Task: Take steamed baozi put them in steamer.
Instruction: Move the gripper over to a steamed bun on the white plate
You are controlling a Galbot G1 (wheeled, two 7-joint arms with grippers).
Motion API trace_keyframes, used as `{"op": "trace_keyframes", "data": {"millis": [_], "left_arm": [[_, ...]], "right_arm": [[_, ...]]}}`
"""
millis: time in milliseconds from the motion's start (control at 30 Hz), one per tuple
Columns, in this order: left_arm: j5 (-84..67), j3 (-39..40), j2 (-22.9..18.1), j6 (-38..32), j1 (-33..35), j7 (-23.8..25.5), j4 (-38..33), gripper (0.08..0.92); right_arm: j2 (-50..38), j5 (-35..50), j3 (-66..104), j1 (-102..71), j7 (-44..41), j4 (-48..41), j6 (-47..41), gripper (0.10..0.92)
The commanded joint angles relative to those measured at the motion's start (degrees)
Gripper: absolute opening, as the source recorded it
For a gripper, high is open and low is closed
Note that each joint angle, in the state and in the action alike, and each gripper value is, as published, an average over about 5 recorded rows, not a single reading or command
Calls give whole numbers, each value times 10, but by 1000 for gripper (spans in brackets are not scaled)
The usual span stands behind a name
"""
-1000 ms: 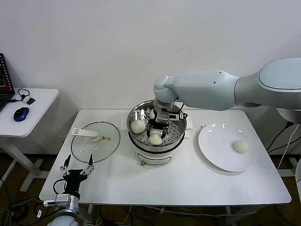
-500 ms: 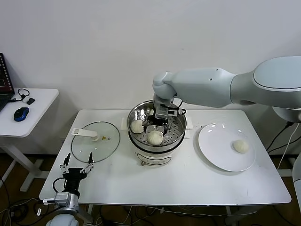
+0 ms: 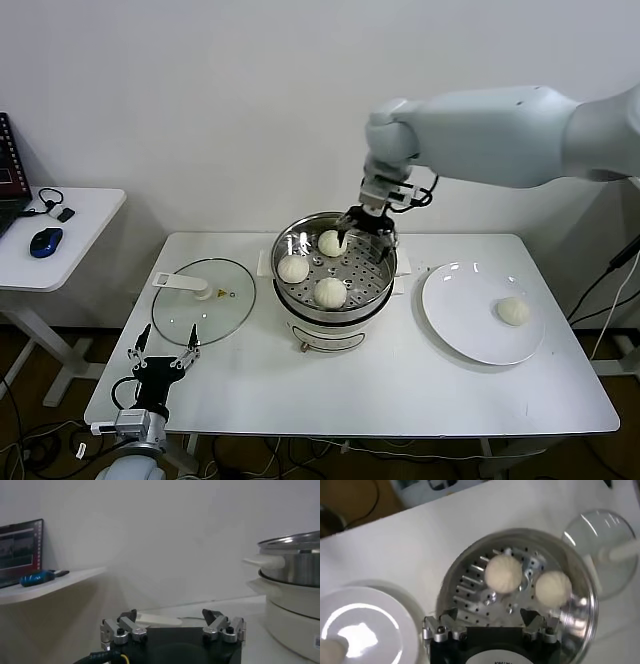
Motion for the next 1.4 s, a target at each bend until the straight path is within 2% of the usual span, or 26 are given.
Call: {"op": "trace_keyframes", "data": {"millis": [33, 167, 333, 633, 967, 1400], "left_arm": [[1, 3, 2, 0, -1, 0, 4, 823], [2, 6, -1, -1, -3, 0, 9, 823], [6, 9, -7, -1, -4, 0, 10, 823], [7, 7, -11, -4, -2, -2, 17, 823], [14, 3, -21, -5, 6, -3, 19, 823], [26, -8, -30, -10, 22, -4, 16, 823]], "right_arm": [[-142, 176, -118, 101, 34, 90, -284, 823], [-193, 161, -132, 80, 36, 91, -330, 823], [-233, 74, -127, 28, 9, 39, -307, 823], [-279, -27, -57, -87, -24, -53, -248, 823], [-264, -116, 83, -253, -40, -220, -170, 823], [-246, -201, 248, -380, -56, -357, -118, 823]]}}
